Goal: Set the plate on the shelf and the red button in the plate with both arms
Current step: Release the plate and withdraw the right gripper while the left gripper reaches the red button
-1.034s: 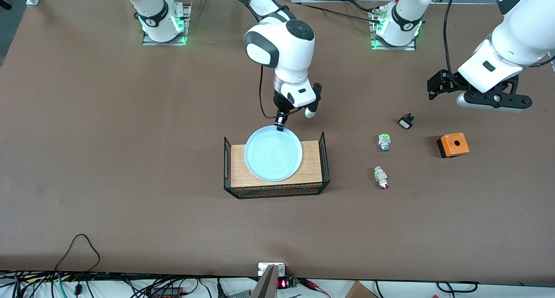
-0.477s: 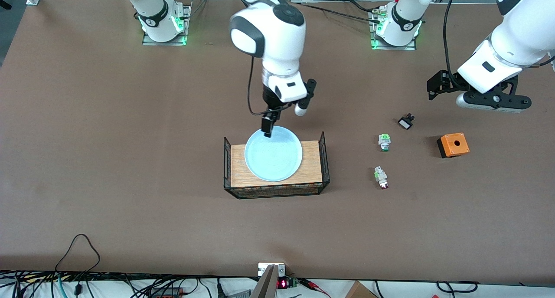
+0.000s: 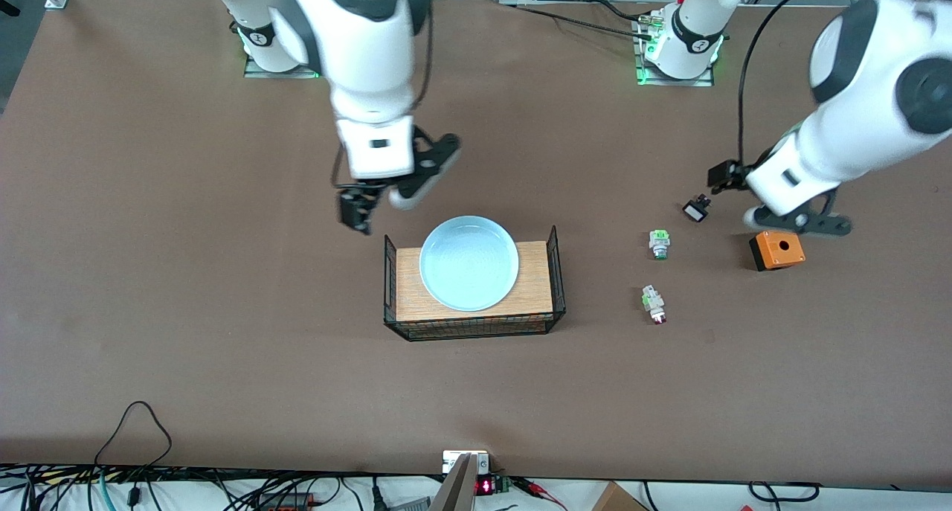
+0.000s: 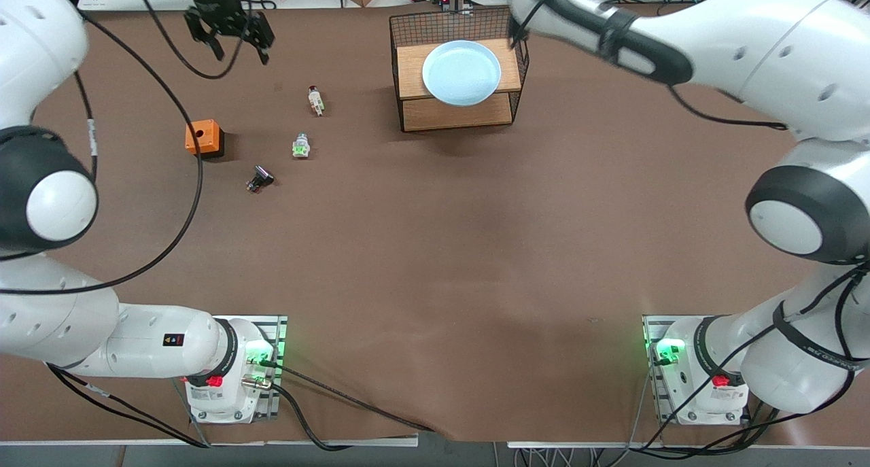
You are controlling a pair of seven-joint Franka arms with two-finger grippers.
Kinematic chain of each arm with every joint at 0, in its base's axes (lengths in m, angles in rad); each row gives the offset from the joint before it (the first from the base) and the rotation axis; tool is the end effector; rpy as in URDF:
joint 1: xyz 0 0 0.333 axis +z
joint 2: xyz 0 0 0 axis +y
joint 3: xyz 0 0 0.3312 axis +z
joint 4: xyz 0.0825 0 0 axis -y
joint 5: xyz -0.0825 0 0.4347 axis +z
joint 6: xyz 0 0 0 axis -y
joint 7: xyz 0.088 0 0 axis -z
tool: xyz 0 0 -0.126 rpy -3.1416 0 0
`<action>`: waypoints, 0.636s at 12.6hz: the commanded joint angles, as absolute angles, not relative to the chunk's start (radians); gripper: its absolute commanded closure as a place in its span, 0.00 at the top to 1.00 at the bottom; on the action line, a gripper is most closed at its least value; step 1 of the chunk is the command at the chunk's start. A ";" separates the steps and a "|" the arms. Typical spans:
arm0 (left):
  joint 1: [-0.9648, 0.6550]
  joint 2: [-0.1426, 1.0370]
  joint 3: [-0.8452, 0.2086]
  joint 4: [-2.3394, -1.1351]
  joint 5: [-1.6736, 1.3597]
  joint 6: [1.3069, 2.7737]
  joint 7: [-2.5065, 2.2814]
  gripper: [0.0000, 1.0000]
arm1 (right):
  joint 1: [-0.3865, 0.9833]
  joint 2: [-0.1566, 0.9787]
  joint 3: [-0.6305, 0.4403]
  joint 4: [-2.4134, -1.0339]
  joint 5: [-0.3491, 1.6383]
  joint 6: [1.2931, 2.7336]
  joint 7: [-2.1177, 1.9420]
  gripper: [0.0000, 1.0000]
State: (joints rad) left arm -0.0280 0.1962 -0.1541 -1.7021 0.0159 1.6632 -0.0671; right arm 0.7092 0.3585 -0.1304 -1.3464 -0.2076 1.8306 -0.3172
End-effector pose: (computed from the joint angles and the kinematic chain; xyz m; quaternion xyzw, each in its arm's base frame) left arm 0.6303 -0.1091 0.4384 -0.9915 0.0590 0.1161 0.0072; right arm 0.6210 0.3992 0.5288 0.8811 0.4519 0.0795 0.1146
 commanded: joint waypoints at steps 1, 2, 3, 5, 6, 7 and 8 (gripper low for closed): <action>-0.067 0.401 -0.150 -1.542 0.001 1.704 -0.171 1.00 | 0.577 0.302 -0.118 -1.364 -0.108 1.783 -0.348 1.00; -0.083 0.470 -0.150 -1.499 0.009 1.710 -0.245 1.00 | 0.510 0.289 -0.118 -1.365 -0.072 1.775 -0.347 1.00; -0.109 0.527 -0.147 -1.468 0.006 1.716 -0.296 1.00 | 0.461 0.285 -0.120 -1.364 -0.055 1.776 -0.348 1.00; -0.118 0.609 -0.146 -1.434 0.006 1.858 -0.365 1.00 | 0.381 0.244 -0.118 -1.365 -0.040 1.766 -0.302 1.00; -0.114 0.639 -0.140 -1.440 0.006 1.952 -0.395 1.00 | 0.346 0.229 -0.118 -1.365 -0.040 1.709 -0.234 1.00; -0.109 0.664 -0.137 -1.446 0.009 2.023 -0.422 1.00 | 0.315 0.216 -0.118 -1.365 -0.035 1.648 -0.172 1.00; -0.106 0.687 -0.137 -1.460 0.012 2.061 -0.436 1.00 | 0.295 0.197 -0.121 -1.373 -0.026 1.614 -0.138 1.00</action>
